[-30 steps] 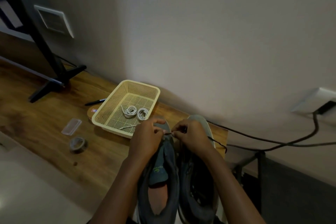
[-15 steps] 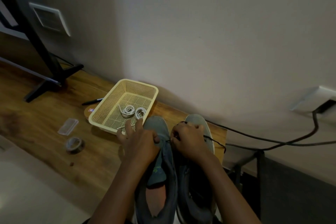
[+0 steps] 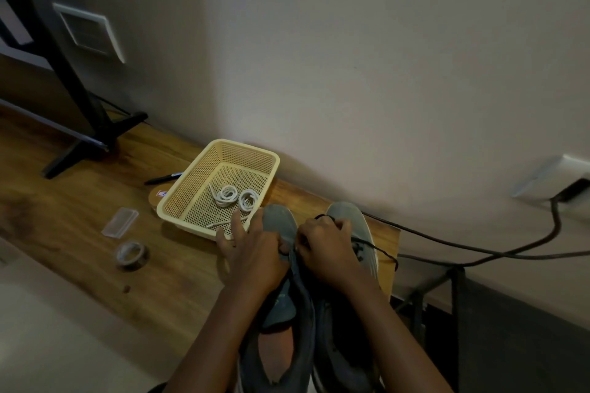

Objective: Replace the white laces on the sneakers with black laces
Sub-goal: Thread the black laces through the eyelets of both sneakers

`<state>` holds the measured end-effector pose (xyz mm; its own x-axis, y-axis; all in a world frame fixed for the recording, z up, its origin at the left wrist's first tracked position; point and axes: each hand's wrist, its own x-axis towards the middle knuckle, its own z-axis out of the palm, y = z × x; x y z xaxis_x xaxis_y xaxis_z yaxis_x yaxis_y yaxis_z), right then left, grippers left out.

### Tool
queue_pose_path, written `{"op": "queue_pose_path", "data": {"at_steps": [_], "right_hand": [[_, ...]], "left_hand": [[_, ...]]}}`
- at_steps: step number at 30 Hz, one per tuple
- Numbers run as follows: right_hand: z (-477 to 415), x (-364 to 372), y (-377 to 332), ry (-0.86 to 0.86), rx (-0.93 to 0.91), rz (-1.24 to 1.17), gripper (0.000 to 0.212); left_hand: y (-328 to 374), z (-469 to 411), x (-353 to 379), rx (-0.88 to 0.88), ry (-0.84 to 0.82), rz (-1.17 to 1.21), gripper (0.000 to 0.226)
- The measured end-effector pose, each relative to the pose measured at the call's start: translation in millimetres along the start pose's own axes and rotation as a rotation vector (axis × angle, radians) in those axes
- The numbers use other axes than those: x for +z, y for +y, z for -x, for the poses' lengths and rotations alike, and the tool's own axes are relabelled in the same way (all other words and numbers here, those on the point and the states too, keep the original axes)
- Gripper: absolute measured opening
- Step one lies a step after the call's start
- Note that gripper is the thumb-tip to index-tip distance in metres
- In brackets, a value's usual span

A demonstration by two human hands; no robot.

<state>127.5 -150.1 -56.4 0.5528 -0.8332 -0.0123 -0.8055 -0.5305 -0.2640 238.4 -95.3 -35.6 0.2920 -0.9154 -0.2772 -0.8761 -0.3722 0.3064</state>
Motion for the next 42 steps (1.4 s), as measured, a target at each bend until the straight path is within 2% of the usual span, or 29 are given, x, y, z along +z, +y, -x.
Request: {"op": "queue_pose_path", "data": {"at_steps": [7, 12, 19, 28, 35, 39, 42], "right_hand": [[0, -9, 5, -0.153, 0.087, -0.192, 0.013], [4, -15, 4, -0.275, 0.042, -0.144, 0.016], [5, -7, -4, -0.183, 0.016, 0.063, 0.017], [7, -10, -2, -0.158, 0.037, -0.075, 0.009], [13, -15, -6, -0.162, 0.042, 0.039, 0.035], [20, -21, -6, -0.183, 0.061, 0.058, 0.042], [29, -19, -6, -0.096, 0.050, 0.109, 0.062]], "left_hand": [[-4, -2, 0, 0.000, -0.064, -0.015, 0.023], [-7, 0, 4, 0.022, -0.036, -0.037, 0.007], [-11, 2, 11, 0.115, 0.044, -0.079, 0.013], [-10, 4, 17, 0.191, 0.075, -0.096, 0.020], [-13, 3, 10, 0.249, 0.020, -0.139, 0.017], [-16, 2, 12, 0.265, 0.023, -0.142, 0.023], [-17, 2, 13, 0.270, 0.025, -0.146, 0.023]]}}
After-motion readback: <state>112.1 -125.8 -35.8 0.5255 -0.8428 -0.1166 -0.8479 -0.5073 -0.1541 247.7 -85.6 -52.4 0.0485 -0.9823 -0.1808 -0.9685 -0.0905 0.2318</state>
